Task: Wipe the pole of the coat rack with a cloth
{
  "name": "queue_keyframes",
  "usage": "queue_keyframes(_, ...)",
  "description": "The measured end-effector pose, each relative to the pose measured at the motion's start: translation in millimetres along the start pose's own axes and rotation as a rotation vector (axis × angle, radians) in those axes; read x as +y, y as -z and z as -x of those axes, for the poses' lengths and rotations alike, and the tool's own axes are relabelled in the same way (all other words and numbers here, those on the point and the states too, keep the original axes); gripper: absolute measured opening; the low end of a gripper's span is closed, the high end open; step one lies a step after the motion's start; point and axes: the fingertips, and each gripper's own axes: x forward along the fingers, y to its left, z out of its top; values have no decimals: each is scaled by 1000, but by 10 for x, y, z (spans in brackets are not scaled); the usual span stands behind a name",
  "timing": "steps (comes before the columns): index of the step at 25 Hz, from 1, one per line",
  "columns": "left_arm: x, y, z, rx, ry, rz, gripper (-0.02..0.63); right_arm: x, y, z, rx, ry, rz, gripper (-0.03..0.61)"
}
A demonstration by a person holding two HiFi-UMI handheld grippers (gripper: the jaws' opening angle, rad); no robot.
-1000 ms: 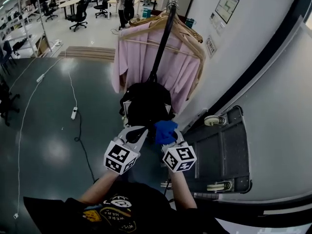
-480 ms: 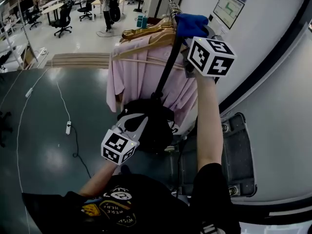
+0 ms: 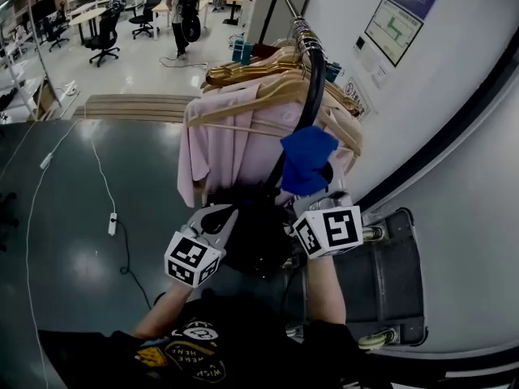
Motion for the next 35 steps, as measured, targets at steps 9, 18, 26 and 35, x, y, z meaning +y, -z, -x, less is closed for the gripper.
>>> queue_keyframes(9, 0, 47, -160, 26, -50, 32, 2, 306, 911, 224, 148, -112, 7, 21)
queue_keyframes(18, -132, -177, -267, -35, -68, -1, 2, -28, -431, -310, -61, -142, 64, 18)
queue_keyframes(26, -219, -549, -364, -112, -63, -66, 2, -656, -892, -897, -52, -117, 0, 20)
queue_keyframes(35, -143, -681, -380, -125, -90, -71, 2, -71, -417, -160, -136, -159, 117, 21)
